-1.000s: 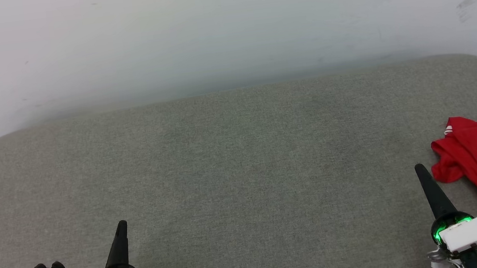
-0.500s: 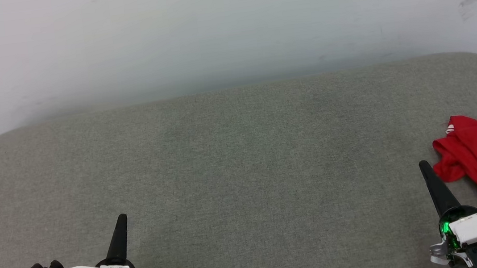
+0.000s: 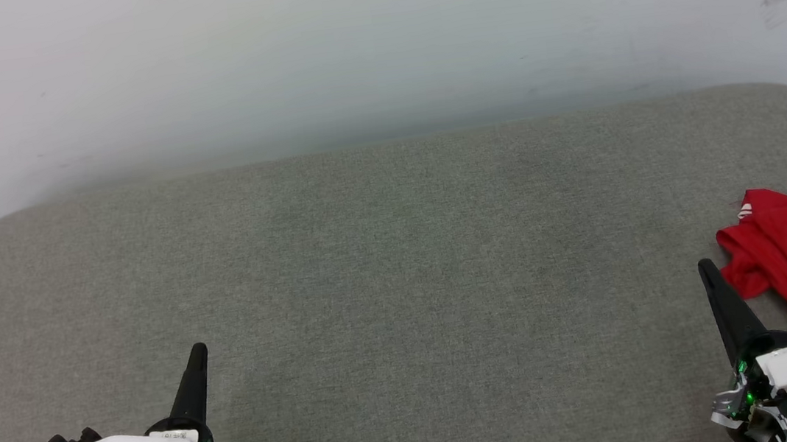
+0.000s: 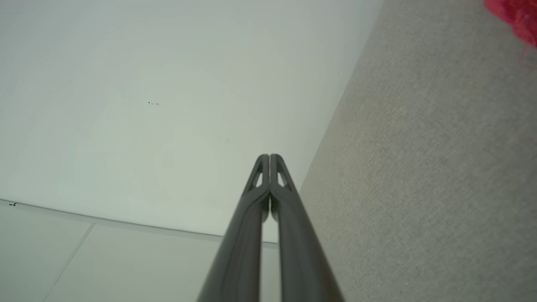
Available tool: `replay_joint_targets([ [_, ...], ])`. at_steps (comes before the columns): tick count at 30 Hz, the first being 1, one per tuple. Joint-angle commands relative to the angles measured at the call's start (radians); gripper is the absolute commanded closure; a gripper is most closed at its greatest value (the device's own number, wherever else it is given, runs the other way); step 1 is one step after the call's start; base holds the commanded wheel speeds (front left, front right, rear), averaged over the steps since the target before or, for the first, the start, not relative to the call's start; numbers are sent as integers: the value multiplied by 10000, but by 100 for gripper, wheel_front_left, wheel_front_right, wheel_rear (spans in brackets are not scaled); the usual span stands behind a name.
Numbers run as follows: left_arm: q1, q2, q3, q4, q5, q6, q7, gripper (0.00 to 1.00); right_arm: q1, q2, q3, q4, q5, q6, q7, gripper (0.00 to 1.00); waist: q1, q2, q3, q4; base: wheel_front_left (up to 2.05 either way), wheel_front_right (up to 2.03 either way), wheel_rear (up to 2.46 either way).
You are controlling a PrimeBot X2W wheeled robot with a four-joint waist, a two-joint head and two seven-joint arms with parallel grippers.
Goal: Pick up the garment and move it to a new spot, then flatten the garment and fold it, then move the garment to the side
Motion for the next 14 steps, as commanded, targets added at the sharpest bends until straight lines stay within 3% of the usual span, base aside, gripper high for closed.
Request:
replay_joint_targets([
  [1,-201,-42,83,1,-235,-92,69,100,-222,-23,-34,30,276,-2,40,100,0,0,8,4,0,0,0],
  [14,-326,-154,270,108,-1136,-218,328,100,-341,8,-158,280,1239,-1,142,100,0,0,63,28,0,0,0],
])
